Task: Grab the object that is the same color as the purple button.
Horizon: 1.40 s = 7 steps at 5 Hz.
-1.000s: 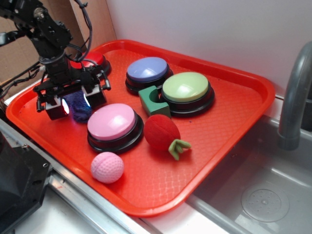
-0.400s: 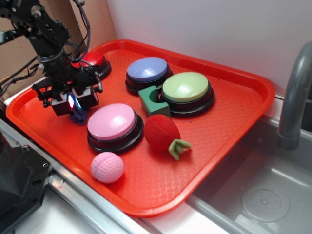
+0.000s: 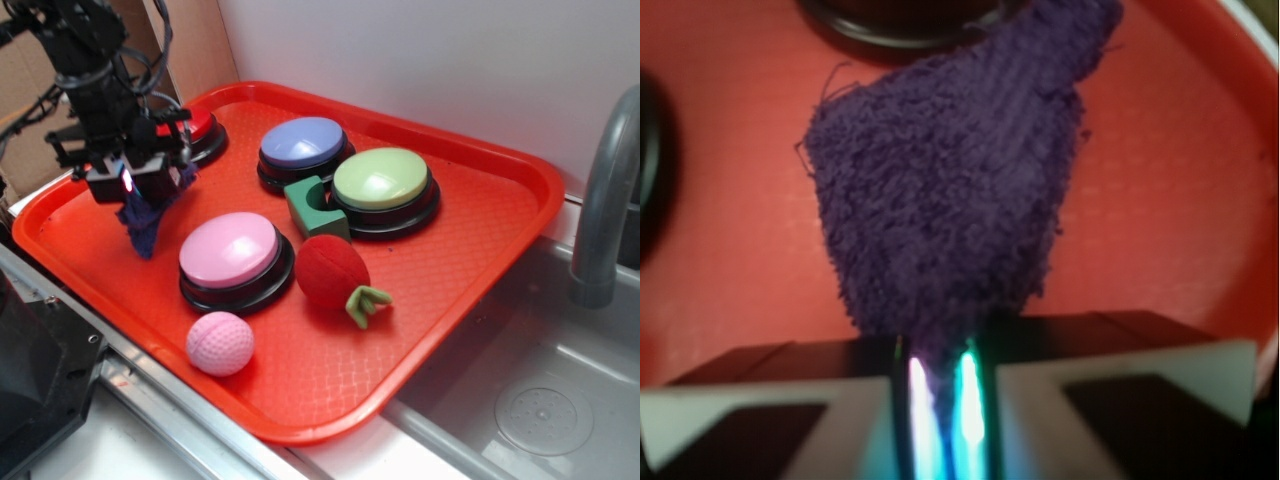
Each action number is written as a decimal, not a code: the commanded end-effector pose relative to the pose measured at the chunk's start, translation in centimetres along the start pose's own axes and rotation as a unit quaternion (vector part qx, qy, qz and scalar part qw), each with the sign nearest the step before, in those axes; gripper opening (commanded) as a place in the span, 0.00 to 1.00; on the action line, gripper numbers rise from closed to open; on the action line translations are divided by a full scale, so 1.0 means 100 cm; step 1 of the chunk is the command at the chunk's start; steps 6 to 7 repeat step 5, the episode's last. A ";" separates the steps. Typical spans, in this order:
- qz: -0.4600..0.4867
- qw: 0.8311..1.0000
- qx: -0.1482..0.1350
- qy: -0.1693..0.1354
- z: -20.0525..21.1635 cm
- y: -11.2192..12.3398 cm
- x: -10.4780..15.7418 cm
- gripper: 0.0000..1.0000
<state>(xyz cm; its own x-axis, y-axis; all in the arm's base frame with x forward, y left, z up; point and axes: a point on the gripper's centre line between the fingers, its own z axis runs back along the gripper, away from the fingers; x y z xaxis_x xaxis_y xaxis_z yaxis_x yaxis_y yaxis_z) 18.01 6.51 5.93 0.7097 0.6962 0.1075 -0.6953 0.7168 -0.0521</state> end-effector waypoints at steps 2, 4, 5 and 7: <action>-0.257 0.966 0.004 0.000 0.095 -0.032 -0.011 0.00; -0.345 0.938 -0.026 -0.011 0.136 -0.055 -0.044 0.00; -0.315 0.949 -0.022 0.003 0.132 -0.048 -0.039 0.00; -0.315 0.949 -0.022 0.003 0.132 -0.048 -0.039 0.00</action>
